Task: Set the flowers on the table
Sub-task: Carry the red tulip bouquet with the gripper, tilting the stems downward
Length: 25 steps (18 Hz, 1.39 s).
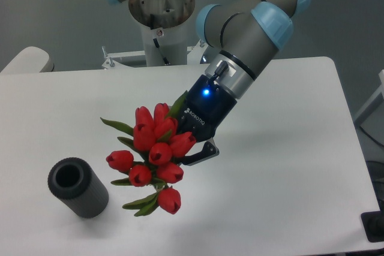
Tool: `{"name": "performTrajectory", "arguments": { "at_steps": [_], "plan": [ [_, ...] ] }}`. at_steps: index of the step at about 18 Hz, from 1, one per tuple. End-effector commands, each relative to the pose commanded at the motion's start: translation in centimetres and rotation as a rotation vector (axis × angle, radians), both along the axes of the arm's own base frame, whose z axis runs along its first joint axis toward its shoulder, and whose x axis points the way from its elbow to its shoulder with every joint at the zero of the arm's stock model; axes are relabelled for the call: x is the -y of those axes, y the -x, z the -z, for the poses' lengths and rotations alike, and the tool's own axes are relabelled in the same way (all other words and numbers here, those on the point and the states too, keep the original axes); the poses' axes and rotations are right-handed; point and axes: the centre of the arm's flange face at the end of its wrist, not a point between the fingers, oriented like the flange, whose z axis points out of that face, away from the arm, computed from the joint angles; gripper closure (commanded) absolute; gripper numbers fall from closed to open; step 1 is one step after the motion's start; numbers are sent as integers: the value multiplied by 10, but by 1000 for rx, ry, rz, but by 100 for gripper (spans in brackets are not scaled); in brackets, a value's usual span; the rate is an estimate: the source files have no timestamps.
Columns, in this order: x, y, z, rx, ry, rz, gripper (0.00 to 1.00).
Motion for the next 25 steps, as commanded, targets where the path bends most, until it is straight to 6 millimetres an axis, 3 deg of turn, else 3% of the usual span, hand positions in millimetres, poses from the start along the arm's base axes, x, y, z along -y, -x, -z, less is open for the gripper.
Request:
{"name": "performTrajectory", "arguments": {
  "at_steps": [2,9,20,25],
  "plan": [
    [2,-1,7,-11,28,-15,72],
    [5,-3,4,-48,47,-29,72],
    [18,3,-3,-238,251,-190,72],
    [10,-22,16,-434,425,-195,72]
  ]
}}
